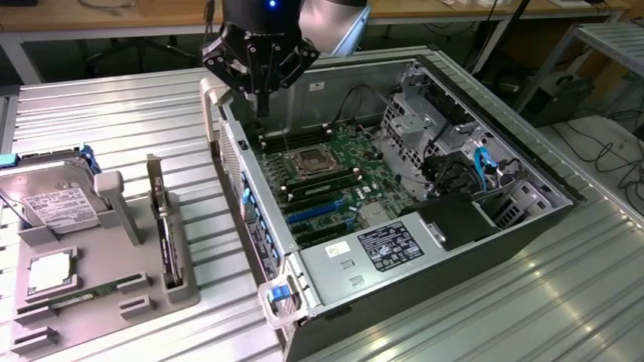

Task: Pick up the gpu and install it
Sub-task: 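Reach for the gpu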

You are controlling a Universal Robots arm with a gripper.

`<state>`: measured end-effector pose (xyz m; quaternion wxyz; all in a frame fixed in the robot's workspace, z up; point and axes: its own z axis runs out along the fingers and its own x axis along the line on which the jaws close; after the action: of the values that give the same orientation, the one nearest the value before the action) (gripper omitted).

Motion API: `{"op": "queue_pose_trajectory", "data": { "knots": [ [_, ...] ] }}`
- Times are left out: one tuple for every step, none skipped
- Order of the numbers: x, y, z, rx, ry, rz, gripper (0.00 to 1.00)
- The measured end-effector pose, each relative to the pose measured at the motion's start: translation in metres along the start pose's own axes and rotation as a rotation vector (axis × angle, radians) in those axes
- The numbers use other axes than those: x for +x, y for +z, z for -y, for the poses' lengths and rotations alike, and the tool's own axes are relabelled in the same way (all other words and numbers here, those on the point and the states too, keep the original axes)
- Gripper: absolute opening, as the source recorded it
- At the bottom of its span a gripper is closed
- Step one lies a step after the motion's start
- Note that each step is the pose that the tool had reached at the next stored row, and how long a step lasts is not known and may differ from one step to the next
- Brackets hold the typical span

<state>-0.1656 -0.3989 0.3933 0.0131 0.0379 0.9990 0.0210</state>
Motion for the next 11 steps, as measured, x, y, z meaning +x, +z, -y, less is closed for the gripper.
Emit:
{"op": "queue_pose_trajectory", "data": {
  "knots": [
    [0.0007,0.0,0.0,-0.0001,0.0,0.0,0.11],
    [0.0015,-0.0001,0.0001,0.0,0.0,0.0,0.11],
    [0.0022,-0.0001,0.0001,0.0,0.0,0.0,0.11],
    [0.0029,-0.0001,0.0002,-0.0001,0.0,0.0,0.11],
    [0.0036,-0.0001,0.0003,0.0,0.0,0.0,0.11],
    [0.0044,-0.0001,0.0003,0.0,0.0,0.0,0.11],
    [0.0051,-0.0001,0.0004,0.0,0.0,0.0,0.11],
    [0.0059,-0.0002,0.0005,0.0,0.0,0.0,0.11],
    [0.0066,-0.0002,0.0005,0.0,0.0,0.0,0.11],
    [0.0073,-0.0002,0.0006,0.0,0.0,0.0,0.11],
    [0.008,-0.0002,0.0006,0.0,0.0,0.0,0.11]
  ]
}}
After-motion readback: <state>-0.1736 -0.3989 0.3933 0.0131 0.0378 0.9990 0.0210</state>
